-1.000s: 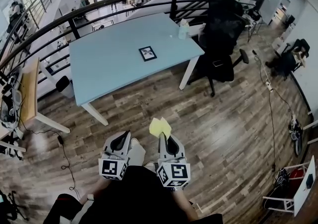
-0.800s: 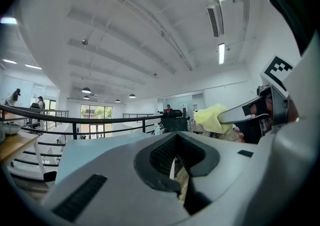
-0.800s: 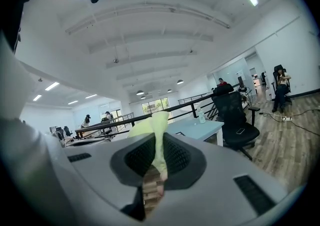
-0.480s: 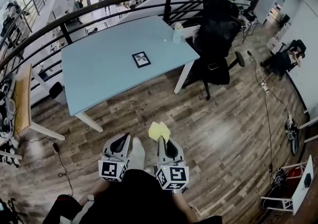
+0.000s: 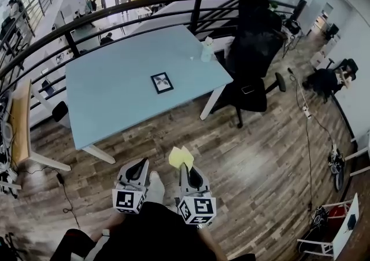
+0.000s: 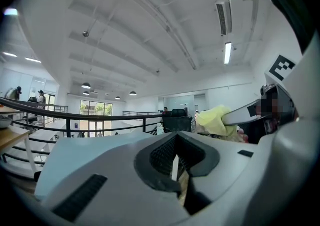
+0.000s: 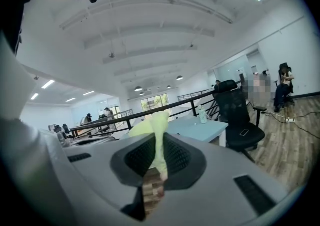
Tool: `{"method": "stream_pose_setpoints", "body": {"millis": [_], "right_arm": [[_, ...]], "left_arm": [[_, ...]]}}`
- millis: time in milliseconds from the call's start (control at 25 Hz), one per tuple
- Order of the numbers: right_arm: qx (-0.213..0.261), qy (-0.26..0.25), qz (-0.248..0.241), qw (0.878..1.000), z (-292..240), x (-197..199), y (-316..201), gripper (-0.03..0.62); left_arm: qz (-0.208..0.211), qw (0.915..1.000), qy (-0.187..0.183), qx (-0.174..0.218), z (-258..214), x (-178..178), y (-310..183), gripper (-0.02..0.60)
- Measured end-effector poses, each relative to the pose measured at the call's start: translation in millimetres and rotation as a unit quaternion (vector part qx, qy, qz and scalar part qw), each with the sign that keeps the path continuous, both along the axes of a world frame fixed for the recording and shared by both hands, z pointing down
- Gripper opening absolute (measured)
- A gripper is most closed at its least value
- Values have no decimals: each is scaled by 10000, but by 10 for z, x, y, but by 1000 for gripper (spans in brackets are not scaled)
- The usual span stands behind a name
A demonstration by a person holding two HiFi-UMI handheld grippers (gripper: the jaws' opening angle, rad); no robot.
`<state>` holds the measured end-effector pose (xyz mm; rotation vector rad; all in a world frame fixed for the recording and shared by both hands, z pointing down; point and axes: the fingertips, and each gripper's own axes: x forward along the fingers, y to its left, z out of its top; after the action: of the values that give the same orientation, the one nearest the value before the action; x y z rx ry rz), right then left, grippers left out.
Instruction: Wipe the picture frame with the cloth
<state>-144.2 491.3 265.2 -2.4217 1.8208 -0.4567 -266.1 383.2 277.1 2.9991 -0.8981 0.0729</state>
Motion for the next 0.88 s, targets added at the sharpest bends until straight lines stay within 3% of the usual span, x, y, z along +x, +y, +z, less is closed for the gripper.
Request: {"method": "stream_pose_setpoints", "body": {"millis": [360, 720, 880], "right_arm": [[-15, 13, 49, 10000, -88, 318, -711, 35], [91, 100, 105, 9999, -175, 497, -1382, 36], [68, 57, 91, 9999, -120, 488, -1568, 35]], "left_arm": [[34, 10000, 57, -3, -84, 303, -723, 0], [190, 9994, 116, 261, -234, 540, -1372, 0], [144, 9997, 118, 162, -155, 529, -1549, 0]]}}
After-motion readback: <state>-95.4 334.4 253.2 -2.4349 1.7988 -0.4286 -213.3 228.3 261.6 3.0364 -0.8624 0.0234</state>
